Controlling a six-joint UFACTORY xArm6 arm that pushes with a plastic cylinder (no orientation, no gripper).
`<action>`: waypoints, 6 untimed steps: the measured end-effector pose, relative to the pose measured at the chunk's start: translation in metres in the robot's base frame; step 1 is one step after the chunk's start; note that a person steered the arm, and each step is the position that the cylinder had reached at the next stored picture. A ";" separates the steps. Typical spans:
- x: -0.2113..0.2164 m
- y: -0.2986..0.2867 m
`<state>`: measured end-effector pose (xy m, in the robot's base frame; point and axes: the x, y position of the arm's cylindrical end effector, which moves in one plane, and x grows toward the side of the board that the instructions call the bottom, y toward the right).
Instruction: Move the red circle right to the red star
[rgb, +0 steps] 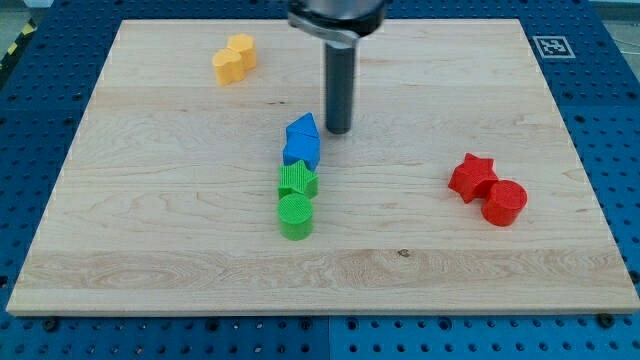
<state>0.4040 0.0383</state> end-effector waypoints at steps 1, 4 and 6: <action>0.002 0.026; 0.123 0.082; 0.146 0.159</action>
<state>0.5501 0.1973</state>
